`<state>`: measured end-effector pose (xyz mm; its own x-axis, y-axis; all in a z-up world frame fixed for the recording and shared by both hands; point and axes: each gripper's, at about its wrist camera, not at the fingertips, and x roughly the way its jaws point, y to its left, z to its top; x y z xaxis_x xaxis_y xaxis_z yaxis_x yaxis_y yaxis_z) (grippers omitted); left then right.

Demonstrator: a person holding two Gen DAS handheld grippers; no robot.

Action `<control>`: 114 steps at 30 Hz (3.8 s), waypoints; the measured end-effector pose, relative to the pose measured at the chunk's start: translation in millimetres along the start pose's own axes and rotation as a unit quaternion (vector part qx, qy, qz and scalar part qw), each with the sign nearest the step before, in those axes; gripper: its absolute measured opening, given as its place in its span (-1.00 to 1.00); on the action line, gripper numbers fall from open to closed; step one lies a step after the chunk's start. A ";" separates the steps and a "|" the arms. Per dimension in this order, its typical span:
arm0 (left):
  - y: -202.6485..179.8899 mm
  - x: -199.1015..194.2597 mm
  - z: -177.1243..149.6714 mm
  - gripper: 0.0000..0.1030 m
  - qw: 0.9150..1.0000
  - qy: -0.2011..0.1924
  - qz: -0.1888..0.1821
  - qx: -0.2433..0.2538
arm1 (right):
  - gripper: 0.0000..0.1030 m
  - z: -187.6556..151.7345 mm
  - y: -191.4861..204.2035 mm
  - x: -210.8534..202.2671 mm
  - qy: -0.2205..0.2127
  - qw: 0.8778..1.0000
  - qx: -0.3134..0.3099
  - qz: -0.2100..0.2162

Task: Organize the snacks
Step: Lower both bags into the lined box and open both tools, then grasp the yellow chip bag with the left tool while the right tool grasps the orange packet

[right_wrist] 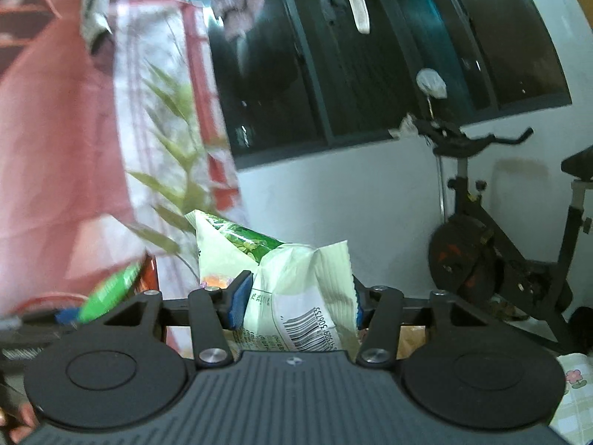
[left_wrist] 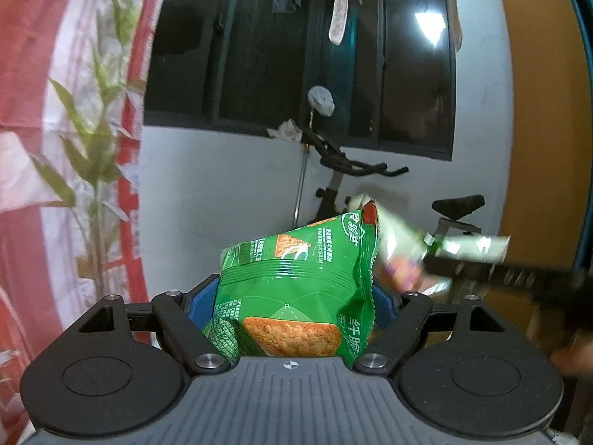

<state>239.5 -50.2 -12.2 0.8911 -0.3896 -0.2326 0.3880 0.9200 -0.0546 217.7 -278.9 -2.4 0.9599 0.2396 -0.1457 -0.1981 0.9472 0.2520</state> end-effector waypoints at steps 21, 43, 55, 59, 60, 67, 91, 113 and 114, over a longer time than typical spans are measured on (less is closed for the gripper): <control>23.9 90.8 -8.6 0.94 0.993 0.092 -0.039 -0.059 | 0.47 -42.6 -29.5 27.0 0.081 0.994 0.045 -0.061; 44.1 31.7 -8.3 0.99 0.995 0.090 -0.030 -0.034 | 0.47 -50.5 -2.3 -9.1 0.081 0.996 0.037 -0.024; 79.8 -50.5 -75.1 0.98 0.990 0.133 0.020 -0.047 | 0.47 -104.6 54.0 -37.6 0.121 0.992 -0.023 0.027; 78.8 -65.2 -109.3 0.98 0.987 0.155 0.028 -0.040 | 0.49 -135.2 64.5 -38.2 0.158 0.986 -0.044 0.034; 76.7 -68.3 -117.6 0.98 0.986 0.159 0.030 -0.034 | 0.51 -142.3 66.6 -38.2 0.166 0.984 -0.047 0.035; 60.6 -85.2 -154.6 0.98 0.985 0.166 0.033 0.012 | 0.82 -179.5 77.8 -42.4 0.193 0.977 -0.076 0.040; 58.4 -74.1 -208.1 0.99 0.973 0.228 0.043 -0.003 | 0.94 -229.5 79.6 -41.7 0.229 0.960 -0.159 0.002; 77.0 -67.6 -225.0 0.62 0.972 0.216 0.086 -0.022 | 0.79 -238.6 75.4 -43.5 0.227 0.962 -0.150 -0.008; 76.6 -68.6 -224.0 0.55 0.973 0.212 0.084 -0.021 | 0.78 -237.8 75.5 -44.6 0.222 0.963 -0.150 -0.008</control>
<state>155.4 56.4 -217.8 0.7601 -0.1893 -0.6217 0.2267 0.9738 -0.0193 112.7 -167.4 -204.4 0.7968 0.2288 -0.5592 -0.2966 0.9545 -0.0321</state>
